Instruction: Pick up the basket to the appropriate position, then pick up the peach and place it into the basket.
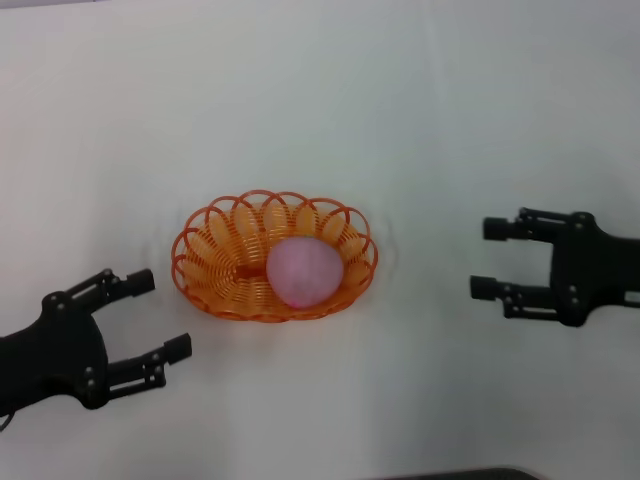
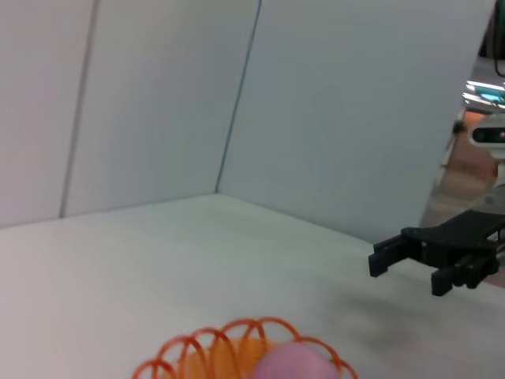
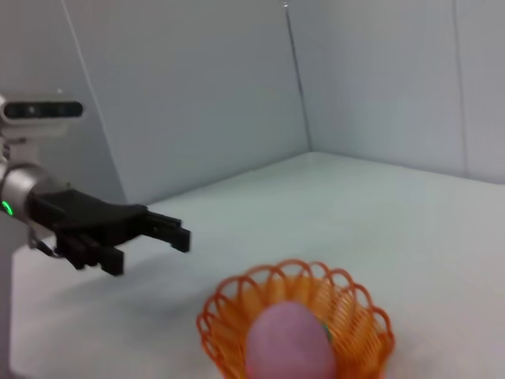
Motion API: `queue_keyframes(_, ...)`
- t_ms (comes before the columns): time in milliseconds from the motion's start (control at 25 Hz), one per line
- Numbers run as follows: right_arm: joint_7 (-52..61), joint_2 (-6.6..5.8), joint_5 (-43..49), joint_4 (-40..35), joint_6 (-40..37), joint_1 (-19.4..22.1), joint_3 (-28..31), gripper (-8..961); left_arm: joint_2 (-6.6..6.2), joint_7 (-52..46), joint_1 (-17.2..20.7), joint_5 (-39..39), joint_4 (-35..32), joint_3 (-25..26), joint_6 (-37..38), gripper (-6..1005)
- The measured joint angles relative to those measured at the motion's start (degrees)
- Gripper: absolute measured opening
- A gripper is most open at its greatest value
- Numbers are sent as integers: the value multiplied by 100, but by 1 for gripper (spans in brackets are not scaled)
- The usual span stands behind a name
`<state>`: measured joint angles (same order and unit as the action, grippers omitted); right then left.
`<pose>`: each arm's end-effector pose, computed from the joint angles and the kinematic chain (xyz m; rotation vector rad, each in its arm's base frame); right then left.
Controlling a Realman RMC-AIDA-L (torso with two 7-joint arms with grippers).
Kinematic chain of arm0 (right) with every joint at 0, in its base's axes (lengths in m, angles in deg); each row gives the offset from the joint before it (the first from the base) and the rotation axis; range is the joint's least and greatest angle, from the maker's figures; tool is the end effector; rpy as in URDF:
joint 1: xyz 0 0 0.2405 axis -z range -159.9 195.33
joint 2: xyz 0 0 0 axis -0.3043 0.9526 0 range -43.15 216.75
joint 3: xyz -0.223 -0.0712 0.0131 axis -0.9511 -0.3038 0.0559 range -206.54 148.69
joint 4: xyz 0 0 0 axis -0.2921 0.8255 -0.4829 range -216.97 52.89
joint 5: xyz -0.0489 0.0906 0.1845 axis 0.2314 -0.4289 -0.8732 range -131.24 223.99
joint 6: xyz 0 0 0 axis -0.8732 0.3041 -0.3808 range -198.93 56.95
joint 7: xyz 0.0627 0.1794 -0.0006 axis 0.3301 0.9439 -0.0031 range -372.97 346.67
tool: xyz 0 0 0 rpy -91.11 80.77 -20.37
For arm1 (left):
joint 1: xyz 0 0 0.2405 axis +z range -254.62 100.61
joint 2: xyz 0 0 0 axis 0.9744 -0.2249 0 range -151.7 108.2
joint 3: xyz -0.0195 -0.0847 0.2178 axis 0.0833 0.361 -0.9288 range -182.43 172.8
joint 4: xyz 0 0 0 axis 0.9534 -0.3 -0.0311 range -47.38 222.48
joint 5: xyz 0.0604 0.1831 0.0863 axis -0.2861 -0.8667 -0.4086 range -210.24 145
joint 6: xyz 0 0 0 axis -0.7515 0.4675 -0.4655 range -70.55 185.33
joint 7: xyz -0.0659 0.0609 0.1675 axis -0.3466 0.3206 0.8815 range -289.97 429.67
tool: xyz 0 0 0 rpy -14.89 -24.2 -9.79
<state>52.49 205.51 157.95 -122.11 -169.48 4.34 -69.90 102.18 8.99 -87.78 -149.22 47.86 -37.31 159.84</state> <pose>0.2867 0.2477 -0.0183 -2.7059 0.5682 0.7236 -0.2824 0.2207 -0.0358 -2.6450 -0.5991 -0.8369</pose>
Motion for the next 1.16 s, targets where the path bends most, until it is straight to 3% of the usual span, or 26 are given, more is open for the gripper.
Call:
queue_keyframes(200,-369,-46,203,20,58,212,163,770,0,4,-47,-271,66,-27,-135,886)
queue_keyframes(560,-729,-52,607,58,68,219,696,769,3,147,-66,-224,289,9,-472,884)
queue_keyframes(1160,-706,21,612,61,370,103,684,768,2,224,-109,-284,319,7,-882,883)
